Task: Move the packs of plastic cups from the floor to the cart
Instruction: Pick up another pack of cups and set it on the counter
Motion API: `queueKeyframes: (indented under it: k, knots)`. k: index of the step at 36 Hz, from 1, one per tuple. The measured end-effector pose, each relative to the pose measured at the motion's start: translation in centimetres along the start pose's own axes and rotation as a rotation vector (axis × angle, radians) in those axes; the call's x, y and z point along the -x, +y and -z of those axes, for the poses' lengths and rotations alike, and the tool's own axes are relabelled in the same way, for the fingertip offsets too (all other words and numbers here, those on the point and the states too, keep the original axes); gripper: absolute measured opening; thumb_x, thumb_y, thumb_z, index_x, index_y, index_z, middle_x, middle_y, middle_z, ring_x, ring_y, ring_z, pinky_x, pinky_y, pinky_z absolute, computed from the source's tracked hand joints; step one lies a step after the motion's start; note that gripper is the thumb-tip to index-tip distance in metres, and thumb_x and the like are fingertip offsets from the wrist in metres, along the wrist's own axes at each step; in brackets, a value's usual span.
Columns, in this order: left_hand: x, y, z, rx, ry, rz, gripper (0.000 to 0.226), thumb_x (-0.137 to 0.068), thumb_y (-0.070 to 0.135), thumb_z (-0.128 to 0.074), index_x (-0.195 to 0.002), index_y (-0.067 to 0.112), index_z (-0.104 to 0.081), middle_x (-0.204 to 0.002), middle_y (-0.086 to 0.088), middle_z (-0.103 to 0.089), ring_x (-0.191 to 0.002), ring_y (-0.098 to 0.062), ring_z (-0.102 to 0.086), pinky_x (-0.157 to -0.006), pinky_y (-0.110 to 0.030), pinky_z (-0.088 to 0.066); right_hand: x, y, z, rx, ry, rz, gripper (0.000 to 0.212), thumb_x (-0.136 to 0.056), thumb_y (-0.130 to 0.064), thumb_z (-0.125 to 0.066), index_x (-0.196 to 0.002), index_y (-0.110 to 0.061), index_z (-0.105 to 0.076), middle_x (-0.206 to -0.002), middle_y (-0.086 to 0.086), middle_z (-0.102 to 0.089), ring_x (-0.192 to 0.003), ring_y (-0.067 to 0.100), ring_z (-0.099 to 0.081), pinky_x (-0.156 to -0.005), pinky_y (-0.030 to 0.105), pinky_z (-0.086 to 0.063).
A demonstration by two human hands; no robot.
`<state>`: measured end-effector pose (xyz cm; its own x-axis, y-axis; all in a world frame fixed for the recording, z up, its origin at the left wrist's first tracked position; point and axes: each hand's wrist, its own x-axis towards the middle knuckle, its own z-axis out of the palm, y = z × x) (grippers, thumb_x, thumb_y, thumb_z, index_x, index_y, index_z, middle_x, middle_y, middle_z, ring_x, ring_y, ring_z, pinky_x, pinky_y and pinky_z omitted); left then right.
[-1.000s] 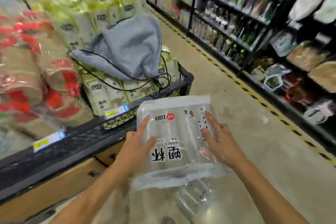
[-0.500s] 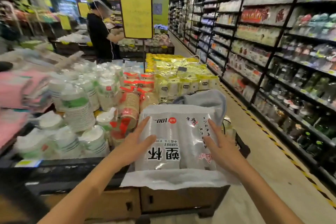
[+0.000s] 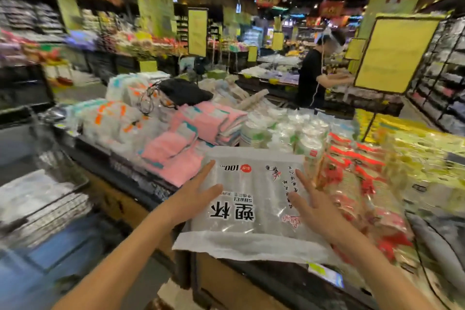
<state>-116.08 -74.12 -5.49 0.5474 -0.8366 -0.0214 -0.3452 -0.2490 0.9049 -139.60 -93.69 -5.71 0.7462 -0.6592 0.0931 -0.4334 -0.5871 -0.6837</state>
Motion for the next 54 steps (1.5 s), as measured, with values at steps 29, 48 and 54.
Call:
queueKeyframes:
  k: [29,48,54]
  knots:
    - [2.8,-10.0,22.6,0.048,0.814,0.452,0.064,-0.093,0.051,-0.057,-0.146,0.056,-0.021,-0.149,0.018,-0.039,-0.129,-0.009,-0.05,-0.111,-0.038,-0.04,-31.1,-22.6,-24.6,-0.074,-0.706,0.666,0.067,-0.096,-0.055,-0.046,-0.155,-0.04,-0.017,-0.078,-0.003,-0.069,-0.056,-0.004,-0.055,-0.057,0.017,-0.038]
    - [3.0,-18.1,38.4,-0.018,0.91,0.552,0.066,-0.098,0.047,-0.049,-0.152,0.05,-0.01,-0.151,0.026,-0.022,-0.111,0.009,-0.043,-0.067,-0.003,-0.037,-38.3,-36.2,-41.0,-0.075,-0.747,0.79,0.063,-0.097,-0.057,-0.042,-0.153,-0.049,-0.015,-0.087,0.008,-0.07,-0.065,0.006,-0.064,-0.057,0.013,-0.041]
    - [2.2,-20.7,43.9,0.016,0.899,0.537,0.067,-0.096,0.051,-0.051,-0.151,0.052,-0.012,-0.158,0.022,-0.018,-0.128,-0.002,-0.037,-0.095,-0.022,-0.034,-40.7,-39.8,-45.5,-0.078,-0.741,0.789,0.063,-0.097,-0.057,-0.043,-0.153,-0.049,-0.015,-0.069,0.003,-0.065,-0.044,0.001,-0.046,-0.05,0.013,-0.041]
